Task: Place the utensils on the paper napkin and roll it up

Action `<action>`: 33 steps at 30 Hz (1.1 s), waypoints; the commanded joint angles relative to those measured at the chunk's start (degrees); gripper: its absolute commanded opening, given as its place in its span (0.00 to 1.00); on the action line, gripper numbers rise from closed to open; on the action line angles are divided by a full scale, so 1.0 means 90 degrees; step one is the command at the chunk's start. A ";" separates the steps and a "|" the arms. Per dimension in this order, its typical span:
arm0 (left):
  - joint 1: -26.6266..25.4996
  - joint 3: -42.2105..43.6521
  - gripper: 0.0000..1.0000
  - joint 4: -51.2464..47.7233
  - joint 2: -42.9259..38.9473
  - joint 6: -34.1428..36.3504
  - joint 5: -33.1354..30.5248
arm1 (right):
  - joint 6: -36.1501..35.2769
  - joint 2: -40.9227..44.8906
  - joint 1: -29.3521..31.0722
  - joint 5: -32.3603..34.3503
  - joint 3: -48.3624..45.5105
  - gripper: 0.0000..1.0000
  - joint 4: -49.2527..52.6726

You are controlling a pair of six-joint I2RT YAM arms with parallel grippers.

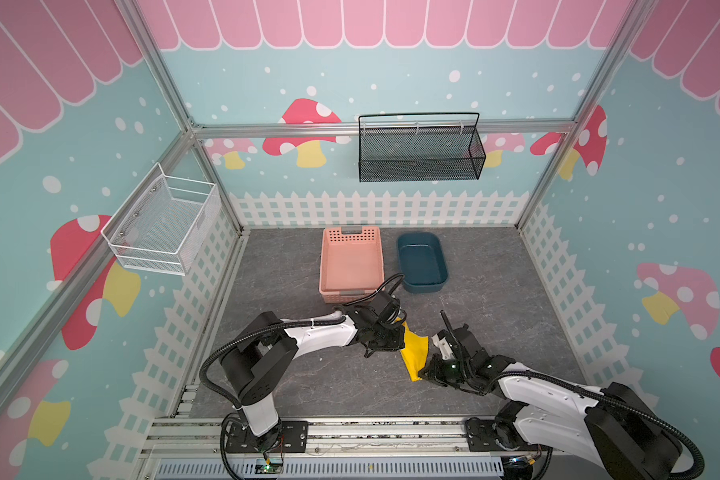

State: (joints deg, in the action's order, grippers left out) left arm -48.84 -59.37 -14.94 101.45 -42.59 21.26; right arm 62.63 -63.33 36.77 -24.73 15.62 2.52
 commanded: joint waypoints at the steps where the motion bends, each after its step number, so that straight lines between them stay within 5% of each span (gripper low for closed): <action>1: -0.0013 0.0092 0.04 0.0401 0.0264 -0.0217 0.0200 | 0.0024 -0.0197 0.0007 0.0226 -0.0105 0.00 0.0461; 20: -0.0013 0.0279 0.02 0.0742 0.0988 -0.0172 0.0169 | 0.0056 0.0135 0.0008 0.0224 0.0062 0.00 0.0689; 33: -0.0003 0.0270 0.02 0.0733 0.1146 -0.0151 0.0216 | -0.0374 0.0803 -0.0208 0.0659 0.1019 0.17 0.2026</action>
State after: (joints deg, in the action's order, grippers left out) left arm -48.82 -58.52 -4.95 108.75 -43.99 24.49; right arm 60.64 -56.45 35.44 -20.47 22.52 16.88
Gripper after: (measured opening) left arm 0.055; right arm 0.164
